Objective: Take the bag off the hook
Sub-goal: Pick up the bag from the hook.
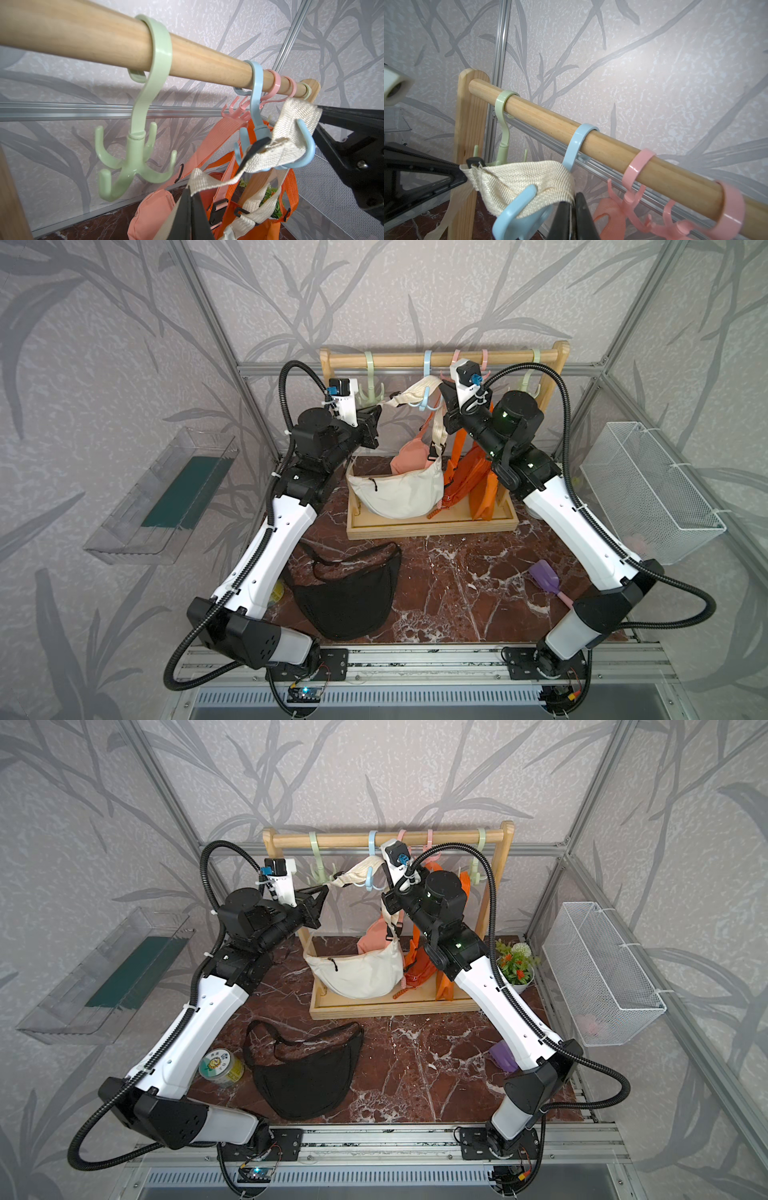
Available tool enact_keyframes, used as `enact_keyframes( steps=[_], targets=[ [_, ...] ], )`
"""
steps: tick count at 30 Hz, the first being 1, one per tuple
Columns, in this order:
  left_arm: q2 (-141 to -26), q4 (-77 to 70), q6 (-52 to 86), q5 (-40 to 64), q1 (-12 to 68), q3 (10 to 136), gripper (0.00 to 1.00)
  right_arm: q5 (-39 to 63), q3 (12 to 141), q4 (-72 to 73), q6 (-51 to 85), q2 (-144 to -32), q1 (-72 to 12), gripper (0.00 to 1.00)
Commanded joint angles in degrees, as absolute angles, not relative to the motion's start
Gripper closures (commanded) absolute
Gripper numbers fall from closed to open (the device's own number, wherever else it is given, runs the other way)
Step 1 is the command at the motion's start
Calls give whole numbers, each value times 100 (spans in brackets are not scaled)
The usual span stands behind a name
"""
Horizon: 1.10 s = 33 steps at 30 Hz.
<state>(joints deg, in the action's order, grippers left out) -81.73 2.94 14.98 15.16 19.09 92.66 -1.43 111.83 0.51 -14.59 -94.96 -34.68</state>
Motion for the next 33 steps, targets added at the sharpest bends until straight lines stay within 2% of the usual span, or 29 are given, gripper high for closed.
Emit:
enact_keyframes(
  steps=[1, 10, 17, 33],
  targets=[
    [-8049, 553, 1390, 1345, 1942, 9563, 100, -175, 11567, -1, -1586, -9567, -3574, 90],
    [-8248, 1107, 1283, 1174, 1942, 10106, 100, -378, 12288, -527, -2219, -10052, -3709, 90],
    [-8471, 1636, 1184, 1045, 1942, 10495, 100, -1019, 12983, -1207, -3068, -10493, -3781, 90],
    [-8475, 1793, 1172, 811, 1942, 10731, 100, -1218, 13794, -1661, -3428, -10833, -3951, 91]
  ],
)
